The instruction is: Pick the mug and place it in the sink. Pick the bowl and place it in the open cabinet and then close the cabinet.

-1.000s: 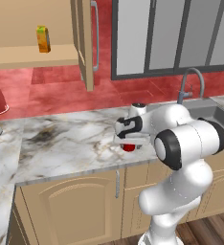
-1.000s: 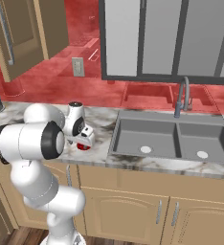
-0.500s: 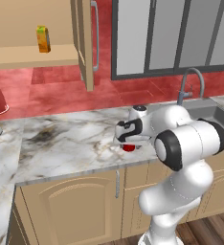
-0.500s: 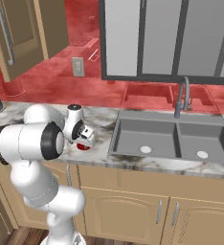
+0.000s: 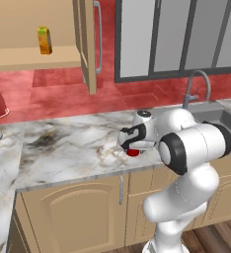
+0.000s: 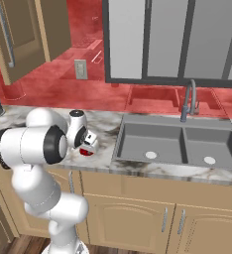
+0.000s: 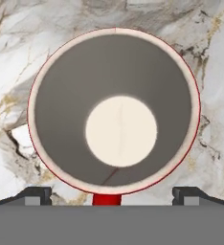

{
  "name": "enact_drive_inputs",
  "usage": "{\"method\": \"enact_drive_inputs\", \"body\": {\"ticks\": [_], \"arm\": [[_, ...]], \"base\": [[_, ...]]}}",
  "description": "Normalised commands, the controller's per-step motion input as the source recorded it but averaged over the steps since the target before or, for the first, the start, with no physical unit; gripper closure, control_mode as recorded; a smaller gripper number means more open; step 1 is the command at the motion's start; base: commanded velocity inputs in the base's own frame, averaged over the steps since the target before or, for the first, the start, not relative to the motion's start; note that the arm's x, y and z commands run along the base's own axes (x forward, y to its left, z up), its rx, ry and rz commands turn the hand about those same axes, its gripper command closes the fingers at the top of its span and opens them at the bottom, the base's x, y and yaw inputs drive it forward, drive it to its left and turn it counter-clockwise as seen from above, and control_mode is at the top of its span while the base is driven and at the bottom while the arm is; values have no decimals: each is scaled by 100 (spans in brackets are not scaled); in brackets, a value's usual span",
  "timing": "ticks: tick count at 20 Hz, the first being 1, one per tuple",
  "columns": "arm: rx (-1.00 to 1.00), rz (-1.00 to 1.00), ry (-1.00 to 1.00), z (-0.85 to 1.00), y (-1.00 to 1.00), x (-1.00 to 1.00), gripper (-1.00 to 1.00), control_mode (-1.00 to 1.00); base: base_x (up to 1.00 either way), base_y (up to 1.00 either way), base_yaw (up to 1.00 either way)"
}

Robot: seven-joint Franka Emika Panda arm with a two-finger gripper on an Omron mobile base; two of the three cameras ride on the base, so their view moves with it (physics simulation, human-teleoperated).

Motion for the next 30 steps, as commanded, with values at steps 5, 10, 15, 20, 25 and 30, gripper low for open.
{"method": "enact_drive_inputs", "body": {"ticks": [5,10,15,20,25,30], "arm": [[0,-6,0,0,0,4,100,-100],[0,-3,0,0,0,0,100,-100],[0,-3,0,0,0,0,100,-100],[0,-1,0,0,0,0,100,-100],[0,0,5,60,0,-16,100,-100],[0,19,0,61,-16,-32,100,-100]], "base": [[0,0,0],[0,0,0],[0,0,0],[0,0,0],[0,0,0],[0,0,0]]}}
